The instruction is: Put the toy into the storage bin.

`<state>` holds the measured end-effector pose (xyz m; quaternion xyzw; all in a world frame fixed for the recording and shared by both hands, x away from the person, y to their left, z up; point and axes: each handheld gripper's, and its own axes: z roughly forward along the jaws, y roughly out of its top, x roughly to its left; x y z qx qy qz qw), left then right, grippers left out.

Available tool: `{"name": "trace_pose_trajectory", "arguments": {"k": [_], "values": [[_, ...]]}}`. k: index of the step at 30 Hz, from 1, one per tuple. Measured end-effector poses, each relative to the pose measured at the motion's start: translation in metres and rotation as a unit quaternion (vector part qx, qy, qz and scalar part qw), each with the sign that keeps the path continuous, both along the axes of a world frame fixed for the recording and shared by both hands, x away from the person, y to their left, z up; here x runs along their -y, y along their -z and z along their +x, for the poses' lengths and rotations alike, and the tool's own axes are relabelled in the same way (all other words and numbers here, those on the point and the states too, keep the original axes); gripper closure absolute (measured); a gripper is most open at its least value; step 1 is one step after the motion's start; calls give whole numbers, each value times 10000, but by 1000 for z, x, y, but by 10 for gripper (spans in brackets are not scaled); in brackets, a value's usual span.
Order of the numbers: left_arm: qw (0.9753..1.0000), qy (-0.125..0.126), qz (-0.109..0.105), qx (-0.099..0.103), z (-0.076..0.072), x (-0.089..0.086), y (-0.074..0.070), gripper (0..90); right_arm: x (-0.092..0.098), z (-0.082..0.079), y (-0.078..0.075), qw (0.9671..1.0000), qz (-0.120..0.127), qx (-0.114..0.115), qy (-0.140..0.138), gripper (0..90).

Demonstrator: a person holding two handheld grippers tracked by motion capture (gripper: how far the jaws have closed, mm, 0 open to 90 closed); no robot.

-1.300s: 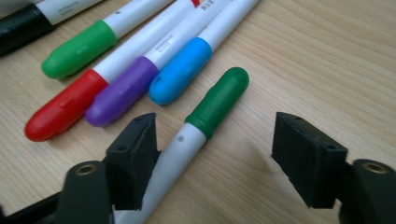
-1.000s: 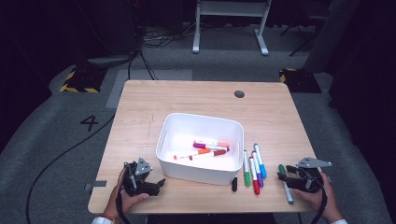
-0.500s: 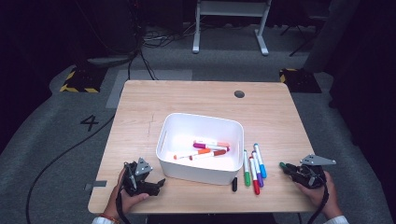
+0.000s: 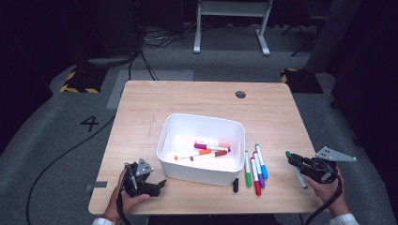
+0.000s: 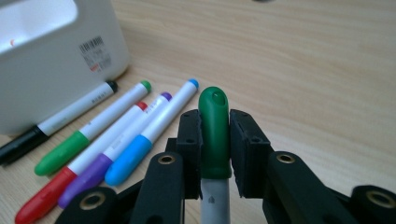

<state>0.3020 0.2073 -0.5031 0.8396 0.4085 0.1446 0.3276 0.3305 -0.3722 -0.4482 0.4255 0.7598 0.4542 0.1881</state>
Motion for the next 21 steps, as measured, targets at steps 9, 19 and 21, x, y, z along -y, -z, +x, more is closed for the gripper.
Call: {"name": "trace_pose_trajectory", "arguments": {"k": [9, 19, 21], "values": [[10000, 3, -2, 2, 0, 0, 0, 92, -26, 7, -50, 9970, -64, 637, -438, 756], [10000, -3, 4, 1, 0, 0, 0, 92, -65, 21, -93, 9901, -149, 1034, -939, 756], [10000, 1, 1, 2, 0, 0, 0, 92, -73, 24, -100, 9893, -152, 1032, -1022, 756]]}}
